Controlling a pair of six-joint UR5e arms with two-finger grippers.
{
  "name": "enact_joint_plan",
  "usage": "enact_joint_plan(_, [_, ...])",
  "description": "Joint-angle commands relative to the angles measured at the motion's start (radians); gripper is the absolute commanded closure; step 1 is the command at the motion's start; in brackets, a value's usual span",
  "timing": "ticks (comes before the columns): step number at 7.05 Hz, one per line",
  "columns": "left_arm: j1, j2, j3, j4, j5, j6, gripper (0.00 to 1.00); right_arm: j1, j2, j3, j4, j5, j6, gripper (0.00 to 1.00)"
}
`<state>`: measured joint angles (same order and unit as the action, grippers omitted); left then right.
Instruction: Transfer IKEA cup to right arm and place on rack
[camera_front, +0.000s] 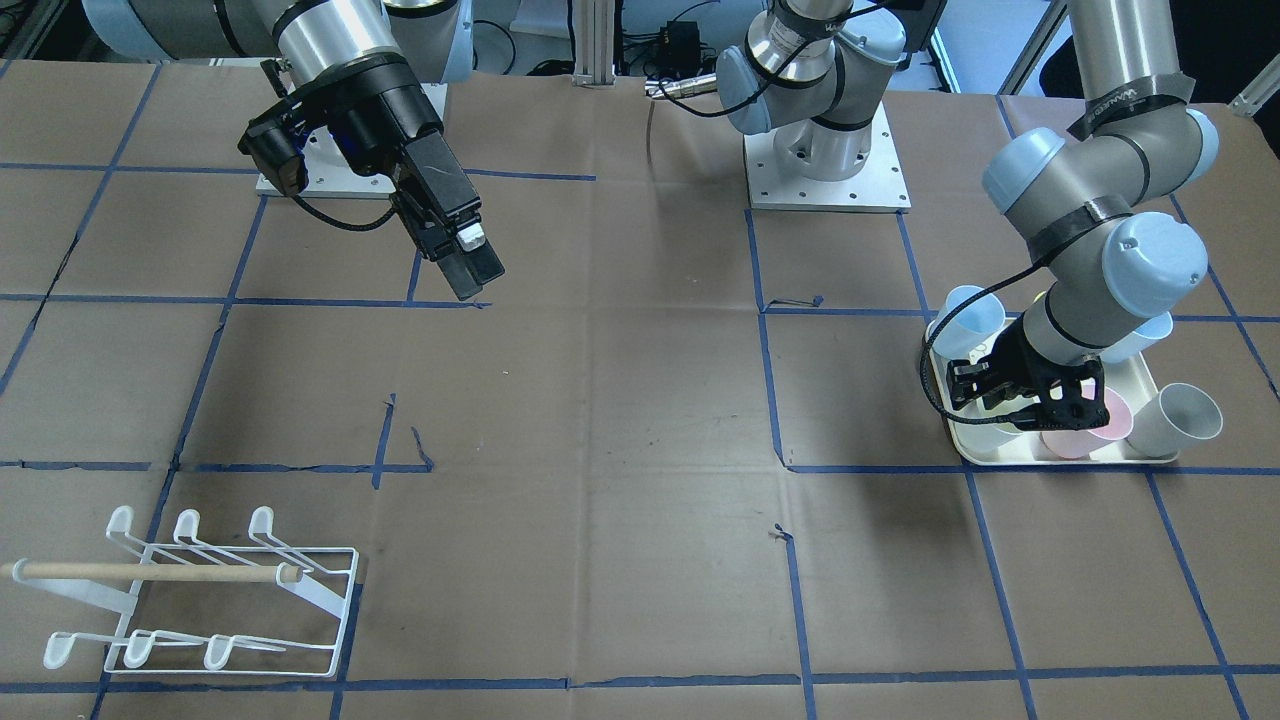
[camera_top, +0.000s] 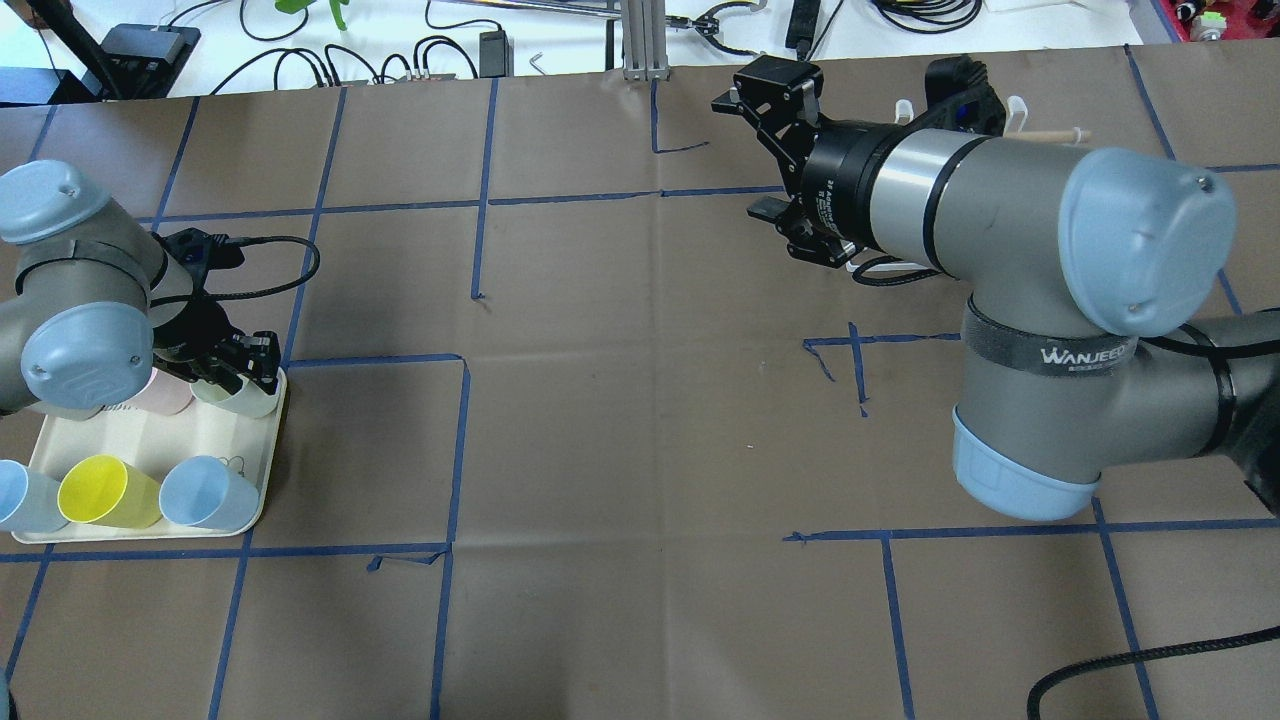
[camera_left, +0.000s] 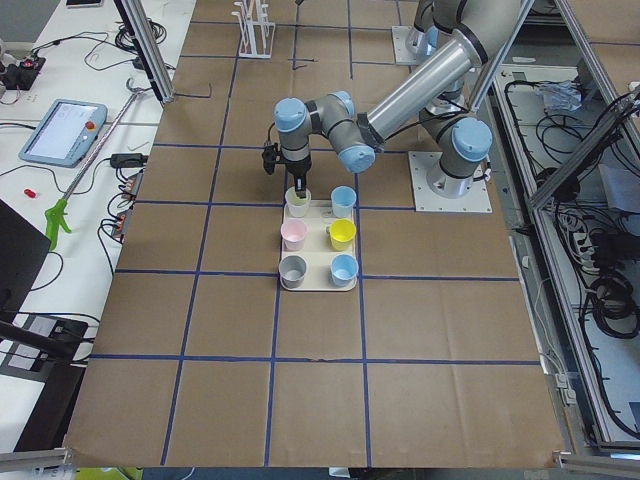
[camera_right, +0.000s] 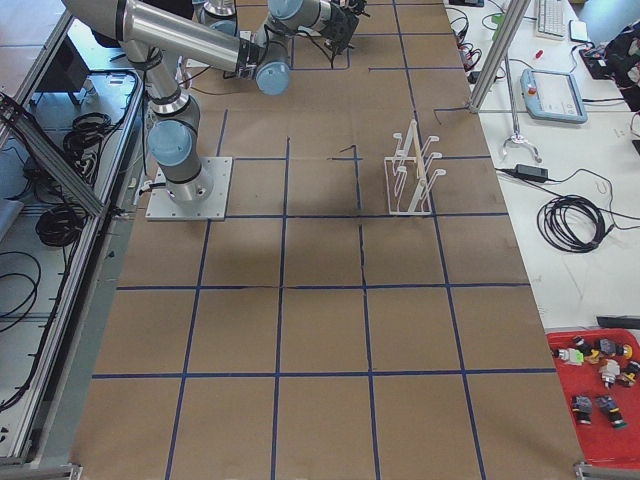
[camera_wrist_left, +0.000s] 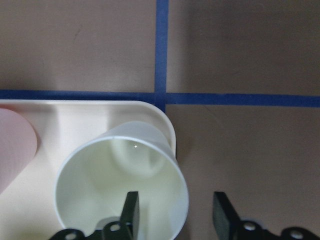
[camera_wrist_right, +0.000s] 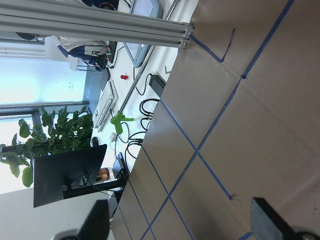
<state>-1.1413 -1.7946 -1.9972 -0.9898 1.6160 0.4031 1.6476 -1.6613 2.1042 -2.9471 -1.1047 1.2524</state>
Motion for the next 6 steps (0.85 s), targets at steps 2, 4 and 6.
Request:
enact_joint_plan(2, [0.001,0.0,0.015,-0.006,-0.005,-0.001,1.0,0.0,0.005,0.011,-0.093,0.0,0.004,0.0])
enact_joint_plan(4, [0.0,0.02,0.061,-0.05,0.001,-0.004,1.0,0.0,-0.003,0.04,-0.098,0.003,0.004,0.0])
enact_joint_plan(6, [-0.008,0.027,0.192,-0.23,0.002,-0.006,1.0,0.001,0.003,0.043,-0.109,0.048,0.039,0.0])
